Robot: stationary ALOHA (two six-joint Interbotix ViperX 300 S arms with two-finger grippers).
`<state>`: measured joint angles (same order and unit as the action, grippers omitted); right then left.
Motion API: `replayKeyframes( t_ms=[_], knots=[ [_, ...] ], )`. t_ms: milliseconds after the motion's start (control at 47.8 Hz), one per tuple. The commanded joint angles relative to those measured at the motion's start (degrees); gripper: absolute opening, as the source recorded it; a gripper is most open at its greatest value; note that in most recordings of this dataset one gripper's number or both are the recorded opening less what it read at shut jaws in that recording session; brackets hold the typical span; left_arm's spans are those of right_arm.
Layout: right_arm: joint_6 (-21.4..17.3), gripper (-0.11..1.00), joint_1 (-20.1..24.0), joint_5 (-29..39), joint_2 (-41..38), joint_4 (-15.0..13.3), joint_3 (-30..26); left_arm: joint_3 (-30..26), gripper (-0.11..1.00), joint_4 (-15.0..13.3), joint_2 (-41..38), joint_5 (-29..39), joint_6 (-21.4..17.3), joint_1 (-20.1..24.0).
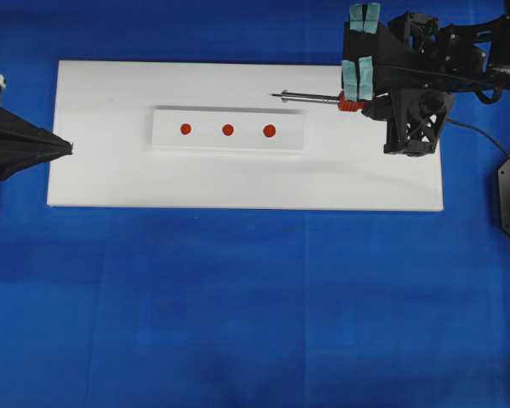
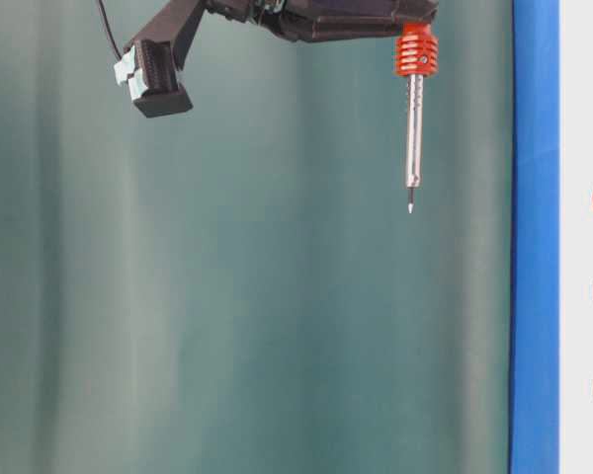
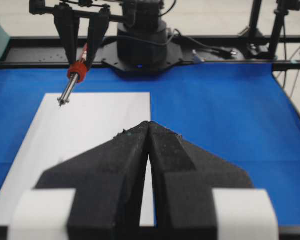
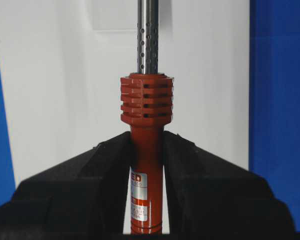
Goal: Touch the tip of the soldering iron to the mark.
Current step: 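Carry the soldering iron toward the front of the table, then lower the soldering iron onto the blue table surface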
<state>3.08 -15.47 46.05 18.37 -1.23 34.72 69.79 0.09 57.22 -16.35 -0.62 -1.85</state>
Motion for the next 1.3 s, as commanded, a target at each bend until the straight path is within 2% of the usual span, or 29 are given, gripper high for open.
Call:
replayKeyframes(
  t_ms=[0, 188, 440, 628, 796, 859, 984, 1277],
  knots=[
    [-1.2, 0.06, 1.0, 0.5, 1.2, 0.3, -1.2, -0.6, 0.0, 0.1, -0.2, -0.6, 0.0, 0.1],
    [-9.1, 0.06, 7.4, 1.7, 1.9, 0.1, -0.4, -0.6, 0.0, 0.1, -0.2, -0.7, 0.1, 0.1],
    [-21.4, 0.06, 19.2, 0.4, 2.5, -0.9, 0.5, -0.6, 0.0, 0.1, -0.2, -0.7, 0.2, 0.2],
    [-32.8, 0.06, 28.5, 0.2, 0.9, -6.2, -0.3, -0.6, 0.0, 0.1, -0.2, -0.7, 0.5, 0.1],
    [-43.4, 0.06, 35.9, 1.2, -1.2, -12.1, -1.9, -0.6, 0.0, 0.1, -0.1, -0.7, 0.7, 0.1],
    [-46.1, 0.06, 37.8, 2.2, -2.1, -13.5, -2.5, -0.6, 0.0, 0.1, -0.2, -0.7, 0.8, 0.1],
    [-49.6, 0.06, 40.2, 4.0, -3.5, -15.6, -3.6, -0.5, 0.0, 0.1, -0.2, -0.7, 0.9, 0.1],
    [-49.7, 0.06, 40.3, 3.7, -4.7, -16.3, -4.2, -0.6, 0.0, 0.1, -0.2, -0.7, 1.1, 0.1]
  ],
)
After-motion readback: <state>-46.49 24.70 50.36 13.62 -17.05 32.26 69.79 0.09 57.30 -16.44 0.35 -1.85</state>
